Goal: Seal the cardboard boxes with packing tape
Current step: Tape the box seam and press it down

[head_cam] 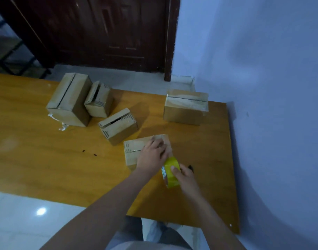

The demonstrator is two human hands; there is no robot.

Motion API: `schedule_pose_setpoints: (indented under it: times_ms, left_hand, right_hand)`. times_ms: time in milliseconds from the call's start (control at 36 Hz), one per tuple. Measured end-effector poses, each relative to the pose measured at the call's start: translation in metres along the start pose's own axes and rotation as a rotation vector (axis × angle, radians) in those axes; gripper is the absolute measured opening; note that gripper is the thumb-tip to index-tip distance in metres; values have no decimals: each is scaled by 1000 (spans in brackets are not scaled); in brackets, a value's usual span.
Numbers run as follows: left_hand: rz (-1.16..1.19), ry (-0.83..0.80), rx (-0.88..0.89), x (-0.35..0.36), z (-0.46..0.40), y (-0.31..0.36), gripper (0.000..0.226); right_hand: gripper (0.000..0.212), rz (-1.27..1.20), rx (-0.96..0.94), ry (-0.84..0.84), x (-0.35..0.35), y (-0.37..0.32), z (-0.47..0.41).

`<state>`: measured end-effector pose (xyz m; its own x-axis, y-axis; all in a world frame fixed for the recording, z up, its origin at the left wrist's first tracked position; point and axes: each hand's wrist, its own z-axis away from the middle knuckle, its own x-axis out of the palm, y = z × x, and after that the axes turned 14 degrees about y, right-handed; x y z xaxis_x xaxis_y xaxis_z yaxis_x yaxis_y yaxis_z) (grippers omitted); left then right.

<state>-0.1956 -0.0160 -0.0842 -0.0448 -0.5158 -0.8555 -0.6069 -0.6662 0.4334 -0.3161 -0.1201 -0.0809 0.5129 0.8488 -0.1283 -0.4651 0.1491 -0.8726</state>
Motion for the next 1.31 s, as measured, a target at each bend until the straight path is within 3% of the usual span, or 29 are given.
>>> schedule_pose_setpoints:
  times_ms: [83, 250, 333, 500, 583, 667, 722, 806, 889, 1000, 1111, 1222, 1306]
  left_hand:
    - [-46, -73, 17, -2, 3, 1, 42]
    - [-242, -214, 89, 2, 18, -9, 84]
    - [-279, -195, 114, 2, 24, -9, 85]
    - [-301, -223, 137, 0, 25, -6, 85]
    - [-301, -240, 118, -1, 25, -4, 85]
    - [-299, -280, 91, -2, 23, -3, 86]
    - [-302, -317, 78, -4, 22, -1, 86]
    - [-309, -313, 52, -5, 22, 0, 86]
    - [-309, -218, 62, -5, 24, 2, 83]
    - [-311, -172, 99, 0, 26, -1, 88]
    - [-347, -174, 123, 2, 26, -1, 87]
    - [-339, -185, 123, 3, 27, -3, 88]
    - [-353, -189, 119, 6, 29, -5, 95]
  right_hand:
    - [28, 149, -9, 33, 2, 15, 0]
    - [42, 270, -26, 146, 9, 34, -1]
    - [31, 283, -24, 123, 9, 33, 2]
    - [43, 315, 43, 24, 5, 22, -1]
    - [37, 280, 63, 28, 1, 20, 0]
    - [20, 242, -42, 211, -6, 22, -2]
    - [16, 368, -123, 391, -16, 27, -6]
    - [35, 679, -108, 545, -30, 33, -15]
    - [45, 860, -2, 443, -34, 43, -23]
    - [28, 1088, -93, 389, -34, 62, -26]
    - [17, 782, -38, 356, -45, 49, -27]
    - [22, 556, -248, 194, -56, 18, -11]
    - [34, 817, -448, 121, -59, -4, -2]
